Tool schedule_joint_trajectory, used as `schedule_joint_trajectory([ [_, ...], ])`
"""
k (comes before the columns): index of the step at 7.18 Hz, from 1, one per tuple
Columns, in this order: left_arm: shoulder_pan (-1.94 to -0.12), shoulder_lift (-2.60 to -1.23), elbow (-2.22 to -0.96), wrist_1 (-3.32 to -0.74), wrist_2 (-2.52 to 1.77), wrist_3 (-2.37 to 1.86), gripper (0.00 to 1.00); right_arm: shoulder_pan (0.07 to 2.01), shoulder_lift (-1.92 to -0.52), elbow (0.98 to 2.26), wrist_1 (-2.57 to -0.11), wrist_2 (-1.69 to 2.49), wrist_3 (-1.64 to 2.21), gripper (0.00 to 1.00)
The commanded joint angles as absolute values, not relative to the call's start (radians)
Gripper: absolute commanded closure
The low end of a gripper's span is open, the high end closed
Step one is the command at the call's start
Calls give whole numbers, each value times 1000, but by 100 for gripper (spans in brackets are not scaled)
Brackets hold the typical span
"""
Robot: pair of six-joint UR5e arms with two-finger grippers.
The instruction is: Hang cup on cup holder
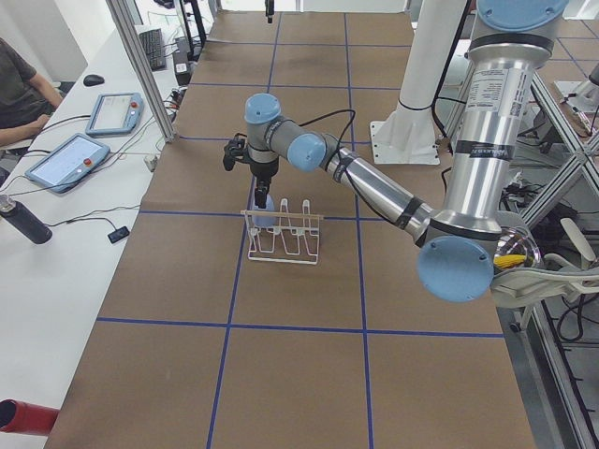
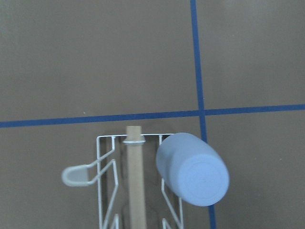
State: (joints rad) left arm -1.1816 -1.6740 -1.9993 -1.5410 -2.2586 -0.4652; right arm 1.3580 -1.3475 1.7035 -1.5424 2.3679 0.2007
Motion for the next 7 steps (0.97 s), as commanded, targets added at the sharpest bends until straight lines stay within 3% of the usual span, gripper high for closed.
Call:
schedule_joint_trajectory([
  [1,-1291,-1612,-1958,-1543,-2263,-205,2,1434,-1287,1813,-1899,2292,-59,0],
  [4,-1382,-1592,-1889,-1537,-2273,-113,2,1453,-1382,1862,-1945,2260,-147,0],
  [7,-1448,-1592,-1736,-1529,-2359,113,2,1450,-1446,1858,-1925,2269,-147,0],
])
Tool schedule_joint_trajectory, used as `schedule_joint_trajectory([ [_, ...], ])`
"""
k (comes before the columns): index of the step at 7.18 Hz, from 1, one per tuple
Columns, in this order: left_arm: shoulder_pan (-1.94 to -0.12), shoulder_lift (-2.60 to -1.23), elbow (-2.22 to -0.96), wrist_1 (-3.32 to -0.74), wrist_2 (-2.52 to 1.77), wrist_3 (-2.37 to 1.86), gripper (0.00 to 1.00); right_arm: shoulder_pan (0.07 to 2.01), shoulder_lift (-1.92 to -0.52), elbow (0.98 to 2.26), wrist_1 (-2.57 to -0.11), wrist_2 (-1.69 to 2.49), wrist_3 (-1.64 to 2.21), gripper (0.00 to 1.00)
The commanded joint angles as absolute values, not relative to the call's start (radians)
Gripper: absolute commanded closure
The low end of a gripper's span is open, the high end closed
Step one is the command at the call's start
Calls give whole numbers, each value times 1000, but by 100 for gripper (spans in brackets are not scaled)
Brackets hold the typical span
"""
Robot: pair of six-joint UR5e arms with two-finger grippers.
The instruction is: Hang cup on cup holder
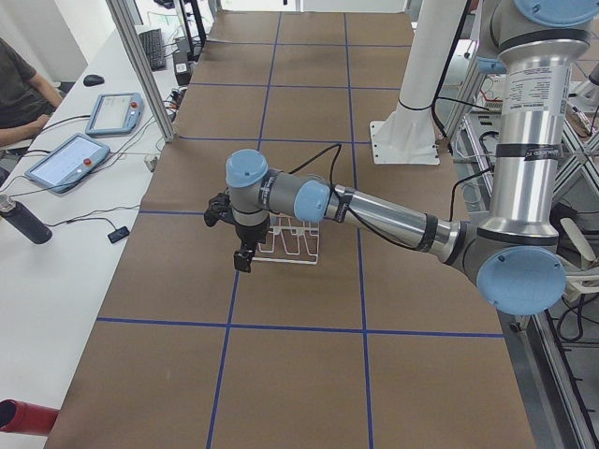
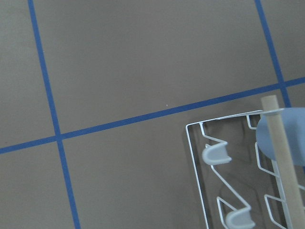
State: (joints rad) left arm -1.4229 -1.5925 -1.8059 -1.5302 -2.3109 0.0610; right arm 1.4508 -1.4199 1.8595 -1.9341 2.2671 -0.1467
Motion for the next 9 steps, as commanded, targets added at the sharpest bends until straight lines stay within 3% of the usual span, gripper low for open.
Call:
schedule_joint_trajectory([
  [1,-1468,-1595,-1695,-1543,-2374,100,2,1445,-1460,1861,-1919,2269,-144,0],
  [4,-1470,-1565,-1825,-1543,-2395,49,2,1440,-1480,1858,-1904,2272,-136,0],
  [9,-1468,-1568,-1845,-1542,-2393,48,1,1398,-1512,1845,-1838,2267,-129,0],
])
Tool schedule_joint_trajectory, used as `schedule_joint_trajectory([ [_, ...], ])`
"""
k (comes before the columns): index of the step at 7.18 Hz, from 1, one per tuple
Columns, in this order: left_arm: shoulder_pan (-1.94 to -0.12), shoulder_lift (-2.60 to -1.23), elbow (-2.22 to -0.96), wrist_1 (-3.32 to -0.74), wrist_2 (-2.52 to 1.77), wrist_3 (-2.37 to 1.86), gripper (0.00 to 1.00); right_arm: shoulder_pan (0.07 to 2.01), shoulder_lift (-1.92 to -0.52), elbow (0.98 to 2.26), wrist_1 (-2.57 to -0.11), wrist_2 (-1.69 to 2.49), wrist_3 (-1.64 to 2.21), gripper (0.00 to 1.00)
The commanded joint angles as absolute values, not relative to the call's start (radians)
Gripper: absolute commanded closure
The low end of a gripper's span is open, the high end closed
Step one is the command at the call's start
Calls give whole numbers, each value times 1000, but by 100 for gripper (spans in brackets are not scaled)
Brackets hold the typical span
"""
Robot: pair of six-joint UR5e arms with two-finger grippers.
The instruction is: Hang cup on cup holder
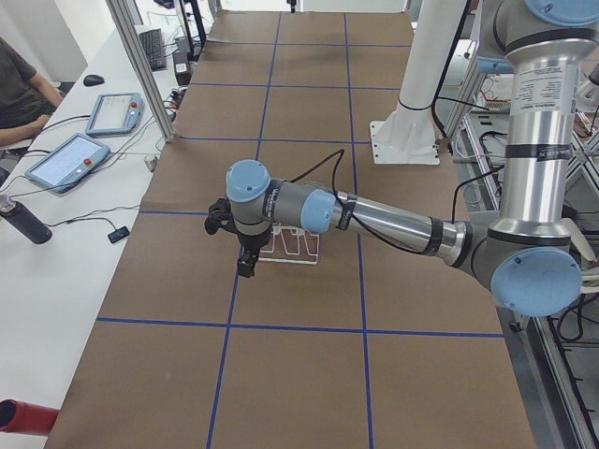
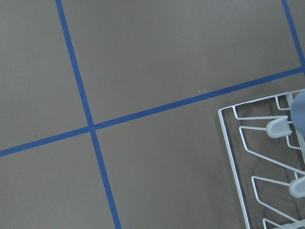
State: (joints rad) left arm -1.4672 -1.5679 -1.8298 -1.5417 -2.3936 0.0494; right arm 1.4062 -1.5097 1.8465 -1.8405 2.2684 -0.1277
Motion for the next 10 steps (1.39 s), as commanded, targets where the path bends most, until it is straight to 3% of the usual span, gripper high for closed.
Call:
schedule_joint_trajectory([
  [1,-1468,-1565,-1845,-1542,-2393,48,2,1397,-1519,1850,-1838,2267,-133,0],
  [10,-1465,-1566,-1750,-1542,-2391,52,1,1480,-1548,1845,-1839,2318,-127,0],
])
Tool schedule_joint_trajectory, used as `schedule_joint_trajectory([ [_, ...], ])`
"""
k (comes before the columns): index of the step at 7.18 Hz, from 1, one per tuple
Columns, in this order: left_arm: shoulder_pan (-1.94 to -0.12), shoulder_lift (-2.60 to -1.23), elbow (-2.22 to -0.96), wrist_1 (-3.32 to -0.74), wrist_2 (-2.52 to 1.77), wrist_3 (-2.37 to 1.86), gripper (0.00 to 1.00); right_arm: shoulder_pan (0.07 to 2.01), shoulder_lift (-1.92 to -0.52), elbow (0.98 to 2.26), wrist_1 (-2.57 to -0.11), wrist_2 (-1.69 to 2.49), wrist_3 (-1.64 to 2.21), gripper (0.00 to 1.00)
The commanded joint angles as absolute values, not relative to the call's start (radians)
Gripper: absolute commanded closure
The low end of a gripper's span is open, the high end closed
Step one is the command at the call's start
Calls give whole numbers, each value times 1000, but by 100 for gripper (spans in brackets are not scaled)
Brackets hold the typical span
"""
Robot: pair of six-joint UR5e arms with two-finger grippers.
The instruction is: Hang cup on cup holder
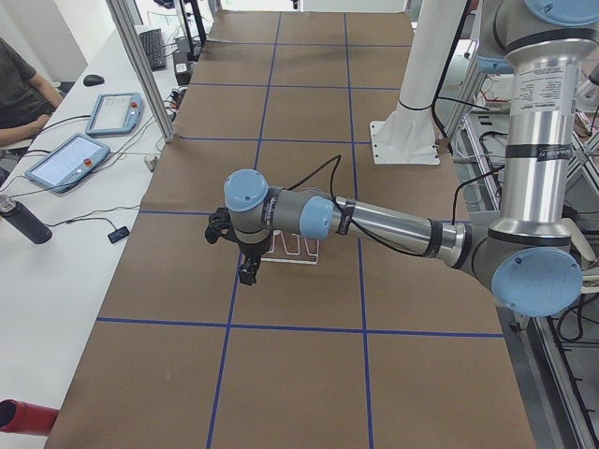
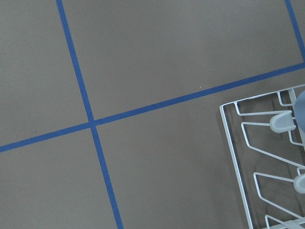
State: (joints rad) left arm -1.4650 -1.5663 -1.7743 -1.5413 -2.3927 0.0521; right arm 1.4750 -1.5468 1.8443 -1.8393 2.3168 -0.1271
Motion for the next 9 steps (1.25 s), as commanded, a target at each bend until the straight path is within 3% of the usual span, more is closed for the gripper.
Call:
schedule_joint_trajectory([
  [1,-1465,-1566,-1744,-1542,-2391,51,1,1480,-1548,1845,-1839,2318,-127,0],
  [9,-1465,-1577,-1735,-1543,-2309,-80,1,1480,-1546,1847,-1838,2312,-86,0],
])
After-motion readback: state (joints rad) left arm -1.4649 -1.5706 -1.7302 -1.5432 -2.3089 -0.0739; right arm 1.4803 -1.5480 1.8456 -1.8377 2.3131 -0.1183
